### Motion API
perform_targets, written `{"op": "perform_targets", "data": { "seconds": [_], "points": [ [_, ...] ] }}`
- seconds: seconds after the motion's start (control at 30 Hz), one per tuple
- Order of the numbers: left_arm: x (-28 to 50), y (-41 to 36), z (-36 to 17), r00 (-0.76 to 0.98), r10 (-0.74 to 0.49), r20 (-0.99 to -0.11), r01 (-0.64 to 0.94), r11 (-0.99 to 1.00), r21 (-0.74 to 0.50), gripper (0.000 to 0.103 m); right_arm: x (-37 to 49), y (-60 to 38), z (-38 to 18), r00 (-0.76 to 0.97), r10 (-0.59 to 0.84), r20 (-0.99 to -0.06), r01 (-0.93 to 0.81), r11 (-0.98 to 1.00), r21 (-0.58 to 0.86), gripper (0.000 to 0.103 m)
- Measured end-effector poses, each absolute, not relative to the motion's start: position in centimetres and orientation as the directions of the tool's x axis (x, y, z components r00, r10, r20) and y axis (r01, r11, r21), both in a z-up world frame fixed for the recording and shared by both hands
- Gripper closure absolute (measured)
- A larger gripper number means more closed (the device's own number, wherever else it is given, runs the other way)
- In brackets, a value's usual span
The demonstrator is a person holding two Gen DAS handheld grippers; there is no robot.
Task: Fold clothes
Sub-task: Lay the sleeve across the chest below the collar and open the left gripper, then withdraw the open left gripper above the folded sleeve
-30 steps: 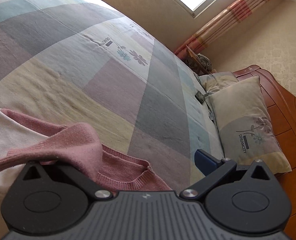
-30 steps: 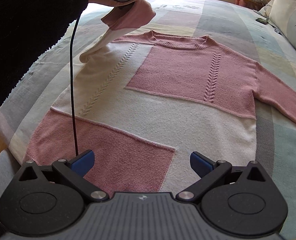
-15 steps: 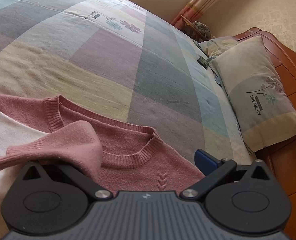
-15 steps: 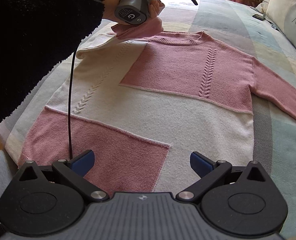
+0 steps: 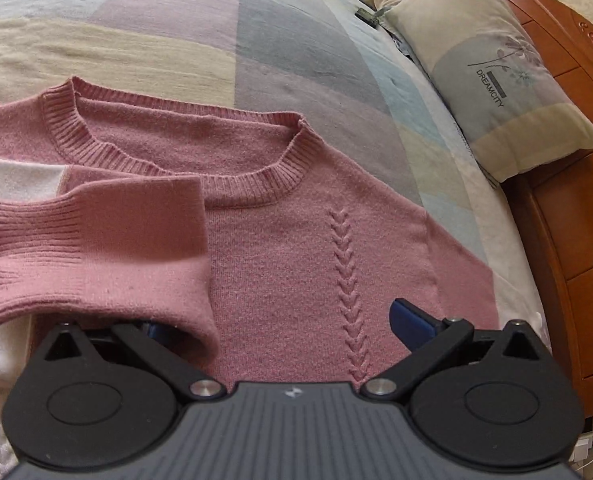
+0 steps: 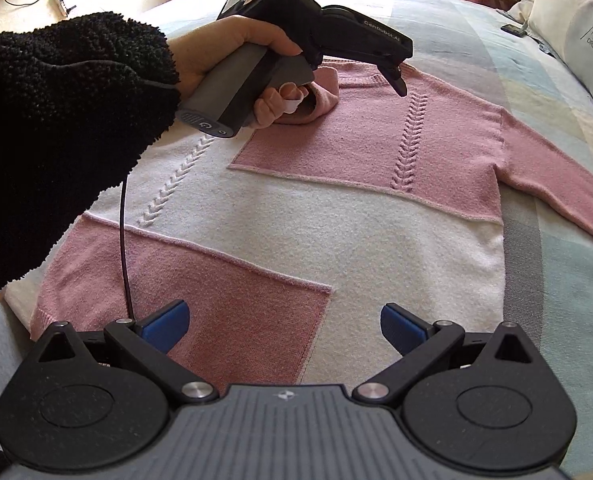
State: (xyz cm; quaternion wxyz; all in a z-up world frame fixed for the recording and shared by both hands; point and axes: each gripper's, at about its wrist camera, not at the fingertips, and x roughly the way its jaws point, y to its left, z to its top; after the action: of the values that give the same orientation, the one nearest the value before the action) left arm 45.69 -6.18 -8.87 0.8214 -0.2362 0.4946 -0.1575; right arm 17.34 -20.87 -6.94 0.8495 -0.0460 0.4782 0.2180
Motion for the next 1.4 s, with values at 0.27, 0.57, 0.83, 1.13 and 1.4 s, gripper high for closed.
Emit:
{"op": "perform_targets", "data": {
  "seconds": [0.27, 0.57, 0.83, 1.13, 1.4],
  "points": [
    [45.8, -2.2, -9.0, 0.626, -0.391, -0.674, -0.159, 0.783, -0.602, 0.001, 17.5, -20.9, -7.2, 0.445, 0.328, -0.834, -0.415, 0.9, 0.132, 0.0],
    [46.7, -8.4, -6.3, 0.584, -0.601, -0.546, 0.15, 0.741, -0.655, 0.001, 17.6, -20.5, -7.6, 0.436, 0.318, -0.842, -0.42, 0.899, 0.122, 0.0],
    [45.4, -5.4, -3.3, 0.604, -0.534, -0.591, 0.171, 0.812, -0.558, 0.001, 17.9, -20.5, -7.8, 0.435, 0.31, -0.845, -0.409, 0.904, 0.122, 0.0],
    [43.0, 8.9, -5.2, 0.677, -0.371, -0.635, -0.138, 0.784, -0.605, 0.001, 18.4, -20.7, -8.5, 0.426, 0.305, -0.852, -0.395, 0.91, 0.128, 0.0],
    [40.4, 14.9, -9.8, 0.704, -0.254, -0.664, -0.298, 0.743, -0.6, 0.001, 19.1, -19.7, -9.8, 0.398, 0.28, -0.874, -0.398, 0.911, 0.11, 0.0]
  ]
}}
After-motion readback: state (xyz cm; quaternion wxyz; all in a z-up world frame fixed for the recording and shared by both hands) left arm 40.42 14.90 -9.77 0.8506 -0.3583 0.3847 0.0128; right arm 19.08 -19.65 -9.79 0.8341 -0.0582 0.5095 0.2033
